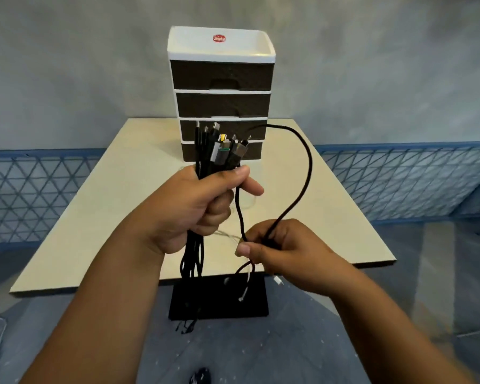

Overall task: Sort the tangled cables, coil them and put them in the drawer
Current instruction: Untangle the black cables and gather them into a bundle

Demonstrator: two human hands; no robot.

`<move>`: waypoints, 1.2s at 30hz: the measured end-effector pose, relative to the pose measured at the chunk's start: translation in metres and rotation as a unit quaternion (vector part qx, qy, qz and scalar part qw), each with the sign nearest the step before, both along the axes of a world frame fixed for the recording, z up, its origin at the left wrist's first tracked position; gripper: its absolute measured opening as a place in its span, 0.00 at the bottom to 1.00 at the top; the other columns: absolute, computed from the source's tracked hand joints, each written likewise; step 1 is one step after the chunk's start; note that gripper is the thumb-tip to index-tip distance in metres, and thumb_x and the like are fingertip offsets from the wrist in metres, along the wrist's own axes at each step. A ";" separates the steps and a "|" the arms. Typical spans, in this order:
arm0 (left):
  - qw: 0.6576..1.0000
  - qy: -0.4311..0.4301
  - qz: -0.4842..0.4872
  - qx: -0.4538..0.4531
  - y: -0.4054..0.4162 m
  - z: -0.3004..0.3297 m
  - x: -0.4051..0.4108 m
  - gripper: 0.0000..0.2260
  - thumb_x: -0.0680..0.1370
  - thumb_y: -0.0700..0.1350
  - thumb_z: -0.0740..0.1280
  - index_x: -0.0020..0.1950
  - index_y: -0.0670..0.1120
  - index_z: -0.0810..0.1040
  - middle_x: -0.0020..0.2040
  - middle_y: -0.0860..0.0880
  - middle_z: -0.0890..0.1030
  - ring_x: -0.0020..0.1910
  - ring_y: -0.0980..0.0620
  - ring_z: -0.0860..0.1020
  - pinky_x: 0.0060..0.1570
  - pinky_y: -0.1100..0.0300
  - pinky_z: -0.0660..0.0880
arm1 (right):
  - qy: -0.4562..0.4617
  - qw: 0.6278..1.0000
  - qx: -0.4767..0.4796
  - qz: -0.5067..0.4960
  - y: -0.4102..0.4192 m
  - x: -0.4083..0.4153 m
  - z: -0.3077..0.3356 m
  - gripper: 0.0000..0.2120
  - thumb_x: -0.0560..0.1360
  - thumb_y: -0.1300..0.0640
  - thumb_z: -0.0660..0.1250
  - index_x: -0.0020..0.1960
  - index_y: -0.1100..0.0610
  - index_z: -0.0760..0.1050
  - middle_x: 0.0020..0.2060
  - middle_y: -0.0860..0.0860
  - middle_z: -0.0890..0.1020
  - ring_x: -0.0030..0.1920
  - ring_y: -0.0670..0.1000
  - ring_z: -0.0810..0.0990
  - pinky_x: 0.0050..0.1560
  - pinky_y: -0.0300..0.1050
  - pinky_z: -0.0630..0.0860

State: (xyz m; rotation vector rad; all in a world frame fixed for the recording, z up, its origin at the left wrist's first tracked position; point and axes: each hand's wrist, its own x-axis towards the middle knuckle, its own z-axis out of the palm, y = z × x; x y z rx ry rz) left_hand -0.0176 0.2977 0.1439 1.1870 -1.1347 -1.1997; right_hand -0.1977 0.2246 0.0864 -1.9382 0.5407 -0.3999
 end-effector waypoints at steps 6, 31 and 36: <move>0.984 -0.068 0.163 -0.007 0.023 -0.001 -0.019 0.14 0.81 0.52 0.63 0.42 0.43 0.76 0.23 0.54 0.60 0.22 0.56 0.55 0.23 0.66 0.54 | 0.089 0.994 0.016 -0.061 0.024 -0.048 -0.031 0.09 0.77 0.50 0.70 0.40 0.52 0.79 0.30 0.49 0.78 0.31 0.46 0.76 0.37 0.44 0.74; 0.970 0.176 0.039 -0.163 0.039 0.024 -0.076 0.18 0.85 0.54 0.51 0.38 0.49 0.65 0.26 0.53 0.53 0.22 0.57 0.51 0.21 0.67 0.48 | -0.070 0.996 0.047 -0.004 0.055 -0.048 -0.044 0.22 0.73 0.36 0.63 0.60 0.49 0.76 0.52 0.48 0.83 0.53 0.49 0.82 0.55 0.49 0.80; 0.967 0.177 0.065 -0.169 0.034 0.019 -0.068 0.17 0.84 0.55 0.53 0.38 0.49 0.65 0.26 0.53 0.54 0.22 0.57 0.51 0.21 0.66 0.49 | -0.036 0.997 -0.052 0.038 0.063 -0.025 -0.074 0.14 0.79 0.41 0.58 0.49 0.51 0.73 0.40 0.44 0.78 0.43 0.48 0.78 0.47 0.54 0.75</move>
